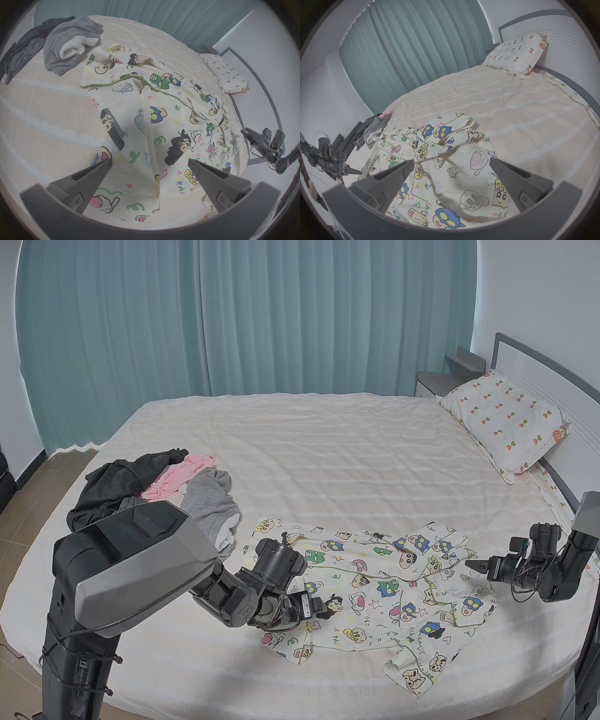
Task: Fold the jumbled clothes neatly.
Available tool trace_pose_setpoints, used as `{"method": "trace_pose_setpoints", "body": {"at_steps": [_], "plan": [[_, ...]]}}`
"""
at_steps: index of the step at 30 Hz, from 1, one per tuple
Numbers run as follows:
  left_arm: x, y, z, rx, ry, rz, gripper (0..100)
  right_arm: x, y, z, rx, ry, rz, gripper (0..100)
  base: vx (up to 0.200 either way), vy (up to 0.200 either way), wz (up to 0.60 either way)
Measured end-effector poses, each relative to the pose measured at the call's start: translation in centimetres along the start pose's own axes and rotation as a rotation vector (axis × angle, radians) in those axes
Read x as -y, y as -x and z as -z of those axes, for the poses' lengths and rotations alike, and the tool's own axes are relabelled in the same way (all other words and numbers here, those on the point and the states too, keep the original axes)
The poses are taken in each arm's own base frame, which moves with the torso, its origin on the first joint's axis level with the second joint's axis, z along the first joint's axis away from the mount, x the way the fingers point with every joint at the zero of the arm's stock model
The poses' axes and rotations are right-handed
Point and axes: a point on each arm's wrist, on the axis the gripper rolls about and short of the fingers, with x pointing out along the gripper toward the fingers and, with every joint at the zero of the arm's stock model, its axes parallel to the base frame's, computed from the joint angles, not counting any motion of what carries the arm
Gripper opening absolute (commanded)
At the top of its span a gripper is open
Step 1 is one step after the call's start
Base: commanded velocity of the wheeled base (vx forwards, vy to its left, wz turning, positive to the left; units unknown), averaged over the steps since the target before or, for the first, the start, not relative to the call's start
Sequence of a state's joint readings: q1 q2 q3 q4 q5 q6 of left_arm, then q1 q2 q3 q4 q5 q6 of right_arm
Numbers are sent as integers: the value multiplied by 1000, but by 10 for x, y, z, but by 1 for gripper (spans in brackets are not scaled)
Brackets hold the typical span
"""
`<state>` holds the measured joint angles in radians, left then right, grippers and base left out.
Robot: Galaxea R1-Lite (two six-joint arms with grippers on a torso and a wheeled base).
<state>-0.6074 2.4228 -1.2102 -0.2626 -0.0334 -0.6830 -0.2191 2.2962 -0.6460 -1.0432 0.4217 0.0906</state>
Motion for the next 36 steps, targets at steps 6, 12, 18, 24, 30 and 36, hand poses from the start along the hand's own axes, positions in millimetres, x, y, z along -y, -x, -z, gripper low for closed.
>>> {"method": "trace_pose_setpoints", "body": {"at_steps": [6,12,18,24,30,36], "plan": [[0,-7,-4,45,-19,-49,100,1,-2,1,-4,-1,0,100,0,0,0],[-1,-17,-5,52,-27,-114,0,1,-2,3,-8,-2,0,100,0,0,0],[-7,-17,-4,20,-19,-156,0,1,-3,4,-12,-2,0,100,0,0,0],[-13,-7,-7,21,-5,-168,0,1,-3,5,-14,-2,1,100,0,0,0],[-24,6,-10,21,20,-177,0,1,-3,6,-20,-1,2,100,0,0,0],[-35,16,-14,39,48,-157,0,0,-4,9,-30,1,-2,100,0,0,0]]}}
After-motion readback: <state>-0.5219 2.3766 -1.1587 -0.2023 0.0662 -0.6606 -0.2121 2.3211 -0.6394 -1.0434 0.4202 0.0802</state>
